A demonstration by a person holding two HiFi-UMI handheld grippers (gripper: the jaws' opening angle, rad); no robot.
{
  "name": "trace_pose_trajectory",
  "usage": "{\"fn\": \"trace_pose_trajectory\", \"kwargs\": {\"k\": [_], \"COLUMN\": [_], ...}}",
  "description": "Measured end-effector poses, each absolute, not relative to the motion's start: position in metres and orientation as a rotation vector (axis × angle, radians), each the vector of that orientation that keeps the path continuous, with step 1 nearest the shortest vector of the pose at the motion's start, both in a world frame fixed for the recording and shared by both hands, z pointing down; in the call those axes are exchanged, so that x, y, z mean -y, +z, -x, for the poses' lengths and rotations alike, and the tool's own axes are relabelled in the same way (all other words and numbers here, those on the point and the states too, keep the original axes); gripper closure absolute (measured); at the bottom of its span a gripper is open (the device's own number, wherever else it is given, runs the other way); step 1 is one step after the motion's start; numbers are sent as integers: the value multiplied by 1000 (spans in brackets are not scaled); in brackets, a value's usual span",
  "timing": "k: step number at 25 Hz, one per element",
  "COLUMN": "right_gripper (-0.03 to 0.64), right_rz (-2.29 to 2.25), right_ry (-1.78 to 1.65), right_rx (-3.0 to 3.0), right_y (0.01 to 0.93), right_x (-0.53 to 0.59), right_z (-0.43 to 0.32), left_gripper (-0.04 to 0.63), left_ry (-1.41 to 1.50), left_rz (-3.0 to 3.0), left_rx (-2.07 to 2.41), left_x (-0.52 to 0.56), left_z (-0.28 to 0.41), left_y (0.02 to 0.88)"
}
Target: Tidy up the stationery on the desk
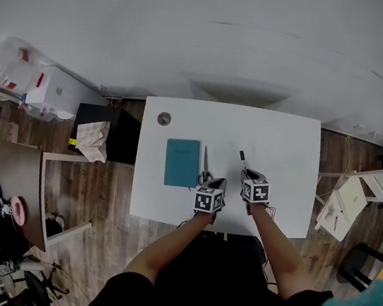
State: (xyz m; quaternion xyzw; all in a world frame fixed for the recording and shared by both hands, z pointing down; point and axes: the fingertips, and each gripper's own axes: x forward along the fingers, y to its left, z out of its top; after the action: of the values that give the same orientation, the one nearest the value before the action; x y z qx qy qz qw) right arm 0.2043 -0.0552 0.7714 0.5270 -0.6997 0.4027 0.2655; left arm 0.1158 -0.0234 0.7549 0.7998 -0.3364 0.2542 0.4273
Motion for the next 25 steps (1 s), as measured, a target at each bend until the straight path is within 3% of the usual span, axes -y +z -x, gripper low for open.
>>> {"fn": "trace_pose_trajectory", "kwargs": {"k": [13,25], "right_gripper": [535,534], "right_rz": [-1545,-1665], "right_ry": [1333,1316], "right_rx": [1766,1623], "right_y": [795,817], "right_x": [65,70], "right_z": [-112,-112], "left_gripper": [580,580], "left_ry": [596,554], "left_rz": [-1992,-1943], "left_rx": [800,787], "left_x": [35,34], "left_z": [-11,55], "left_y": [753,760]}}
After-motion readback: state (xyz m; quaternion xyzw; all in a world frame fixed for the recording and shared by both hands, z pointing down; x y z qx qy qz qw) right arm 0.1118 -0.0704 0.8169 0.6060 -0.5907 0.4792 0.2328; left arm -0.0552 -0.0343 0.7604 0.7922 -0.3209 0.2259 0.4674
